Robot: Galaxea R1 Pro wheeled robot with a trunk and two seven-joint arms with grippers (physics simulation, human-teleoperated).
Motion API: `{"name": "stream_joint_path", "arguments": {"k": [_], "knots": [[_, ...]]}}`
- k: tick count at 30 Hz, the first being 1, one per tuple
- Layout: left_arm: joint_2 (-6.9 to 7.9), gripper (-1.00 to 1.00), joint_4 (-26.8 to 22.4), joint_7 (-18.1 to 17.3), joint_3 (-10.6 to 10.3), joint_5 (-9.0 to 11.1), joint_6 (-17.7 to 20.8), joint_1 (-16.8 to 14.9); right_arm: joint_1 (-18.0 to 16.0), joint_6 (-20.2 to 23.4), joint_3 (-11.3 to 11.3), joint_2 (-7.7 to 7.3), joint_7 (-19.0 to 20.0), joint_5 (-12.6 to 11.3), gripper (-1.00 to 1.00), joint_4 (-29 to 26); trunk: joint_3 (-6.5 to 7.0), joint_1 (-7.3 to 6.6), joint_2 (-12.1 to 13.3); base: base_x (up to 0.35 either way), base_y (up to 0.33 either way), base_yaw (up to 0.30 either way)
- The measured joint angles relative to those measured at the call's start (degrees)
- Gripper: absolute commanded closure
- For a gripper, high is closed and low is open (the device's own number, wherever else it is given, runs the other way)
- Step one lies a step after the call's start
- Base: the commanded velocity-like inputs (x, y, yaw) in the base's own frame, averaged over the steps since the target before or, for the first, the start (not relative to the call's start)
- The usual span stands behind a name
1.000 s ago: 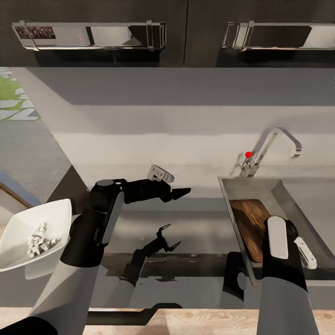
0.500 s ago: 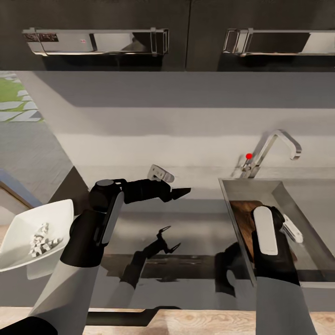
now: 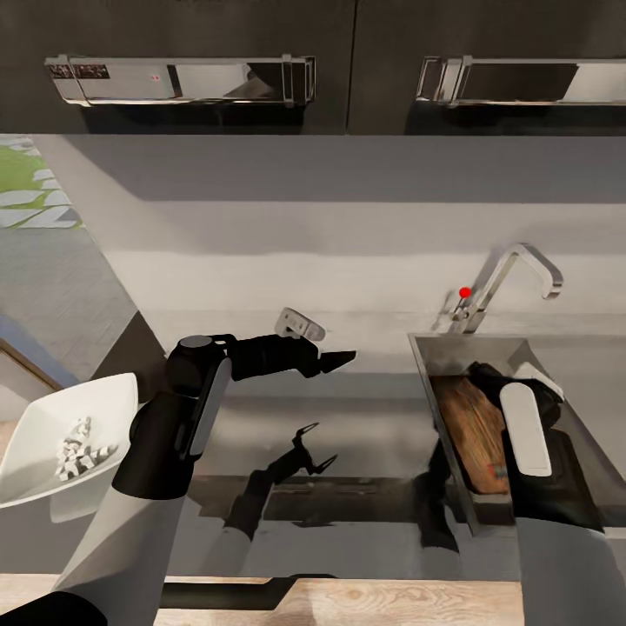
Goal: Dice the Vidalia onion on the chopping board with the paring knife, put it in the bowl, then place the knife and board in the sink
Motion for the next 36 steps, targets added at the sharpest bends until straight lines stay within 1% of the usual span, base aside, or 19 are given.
{"name": "stream_joint_path", "arguments": {"k": [1, 2, 4, 5, 6, 8, 9, 10, 14, 15, 17, 21, 36], "knots": [[0.01, -1.0, 0.0, 0.0, 0.0, 0.0, 0.0, 0.0, 0.0, 0.4, 0.0, -1.35, 2.4, 0.0, -1.0, 0.0, 0.0, 0.0, 0.0, 0.0, 0.0, 0.0], [0.01, -1.0, 0.0, 0.0, 0.0, 0.0, 0.0, 0.0, 0.0, 0.8, 0.0, -2.01, 3.6, 0.0, -1.0, 0.0, 0.0, 0.0, 0.0, 0.0, 0.0, 0.0], [0.02, -1.0, 0.0, 0.0, 0.0, 0.0, 0.0, 0.0, 0.0, 2.3, 0.0, -4.43, 8.6, 0.1, -1.0, 0.0, 0.0, 0.0, 0.0, 0.0, 0.0, 0.0], [0.02, -1.0, 0.0, 0.0, 0.0, 0.0, 0.0, 0.0, 0.0, 3.9, -0.2, -8.55, 14.6, 0.4, -1.0, 0.0, 0.0, 0.0, 0.0, 0.0, 0.0, 0.0], [0.02, -1.0, 0.0, 0.0, 0.0, 0.0, 0.0, 0.0, 0.0, 4.0, -0.2, -9.71, 15.6, 0.2, -1.0, 0.0, 0.0, 0.0, 0.0, 0.0, 0.0, 0.0], [0.01, -1.0, 0.0, 0.0, 0.0, 0.0, 0.0, 0.0, 0.0, 4.3, -0.3, -12.63, 18.6, 0.2, -1.0, 0.0, 0.01, 0.0, 0.0, 0.0, 0.0, 0.0], [0.0, -1.0, 0.1, 0.0, 0.0, 0.0, -0.1, 0.0, 0.0, 4.4, -0.3, -14.74, 22.6, 0.2, -1.0, 0.0, 0.06, 0.0, 0.0, 0.0, 0.0, 0.0], [0.0, -1.0, 0.1, 0.0, 0.0, 0.0, -0.1, 0.0, 0.0, 4.4, -0.3, -15.1, 23.6, 0.1, -1.0, 0.0, 0.11, 0.0, 0.0, 0.0, 0.0, 0.0], [0.02, -1.0, 0.1, 0.0, 0.0, 0.0, -0.1, 0.0, 0.0, 4.5, -0.3, -16.92, 31.9, 0.1, -1.0, -0.1, 0.42, 0.0, 0.0, 0.0, 0.0, 0.0], [0.0, -1.0, 0.1, 0.0, 0.0, 0.0, -0.1, 0.0, 0.0, 4.5, -0.3, -17.4, 33.4, 0.2, -1.0, -0.1, 0.51, 0.0, 0.0, 0.0, 0.0, 0.0], [0.0, -1.0, 0.0, 0.0, 0.0, 0.0, -0.1, 0.0, 0.0, 4.5, -0.2, -17.98, 35.4, 0.2, -1.0, -0.1, 0.7, 0.0, 0.0, -0.036, 0.0, 0.0], [0.0, -1.0, 0.1, 0.0, 0.0, 0.0, -0.1, 0.0, 0.0, 4.5, -0.2, -18.38, 36.7, 0.2, -1.0, -0.1, 1.06, 0.03, 0.0, -0.239, 0.0, 0.0], [0.02, -1.0, 0.1, 0.0, 0.0, 0.0, -0.1, 0.0, 0.0, 4.5, 0.1, -18.48, 36.9, 0.2, -1.0, -0.1, 2.46, 0.03, 0.0, -0.33, 0.0, 0.0]]}}
